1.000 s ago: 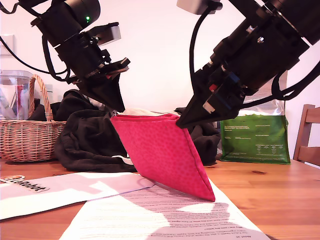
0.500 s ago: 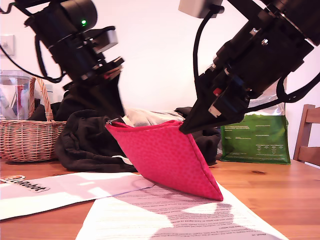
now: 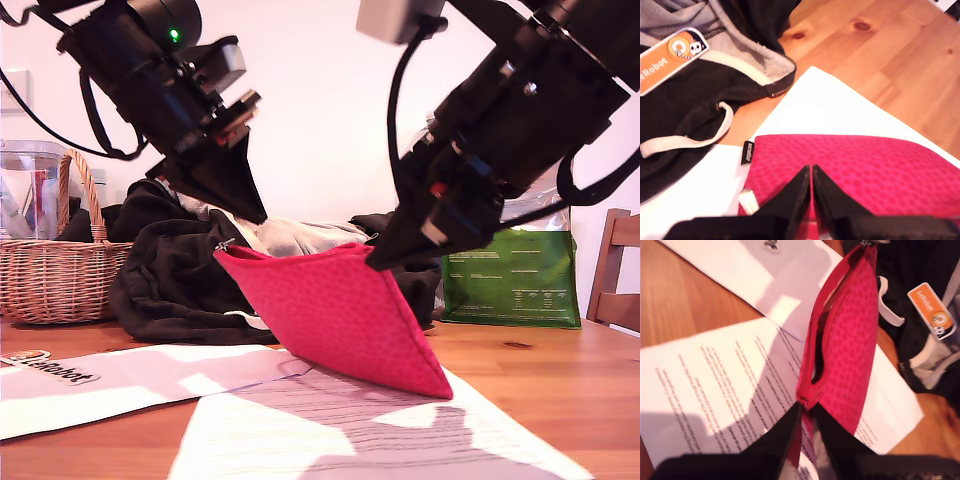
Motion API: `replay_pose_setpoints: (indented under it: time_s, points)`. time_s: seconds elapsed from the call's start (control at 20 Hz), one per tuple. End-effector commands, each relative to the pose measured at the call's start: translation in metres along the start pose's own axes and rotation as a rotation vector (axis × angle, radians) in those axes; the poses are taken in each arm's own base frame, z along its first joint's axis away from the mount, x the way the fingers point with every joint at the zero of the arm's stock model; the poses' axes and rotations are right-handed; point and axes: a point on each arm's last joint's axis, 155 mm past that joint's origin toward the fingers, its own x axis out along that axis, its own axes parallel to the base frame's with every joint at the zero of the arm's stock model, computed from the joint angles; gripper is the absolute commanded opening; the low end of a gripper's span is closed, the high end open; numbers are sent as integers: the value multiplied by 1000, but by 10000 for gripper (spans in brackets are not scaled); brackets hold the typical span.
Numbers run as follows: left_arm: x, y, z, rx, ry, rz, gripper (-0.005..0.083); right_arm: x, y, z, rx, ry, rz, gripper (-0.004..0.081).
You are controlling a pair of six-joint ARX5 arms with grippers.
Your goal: Open the zipper in the zip bag in front of you
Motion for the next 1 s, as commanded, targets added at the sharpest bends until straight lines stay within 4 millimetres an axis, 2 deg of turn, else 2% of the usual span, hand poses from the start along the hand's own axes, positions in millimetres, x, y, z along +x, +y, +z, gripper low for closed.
replay_pose_setpoints:
  time_s: [0.0,0.15,0.35,0.45,0.55,0.7,0.95]
  points:
    - [-22,-13,13,19,-47,-16,-20,-1,-1,-4,-13,11,-9,-13]
    - [-38,-25,14,21,-55,-47,-20,-1,2,-8,-31,27,0,-13]
    - [-56,-39,20,38,-83,-74,-20,-2,11,-24,-187,90,42,-13]
    - [-57,-44,19,43,-81,-81,-20,-2,10,-24,-193,90,36,11]
    - [-57,-47,18,41,-76,-96,-20,-2,11,-23,-225,92,36,81]
    - [-56,-55,14,46,-58,-114,-20,-3,14,-21,-262,88,41,102]
    - [-54,-60,13,54,-53,-123,-20,-4,23,-28,-291,115,75,183]
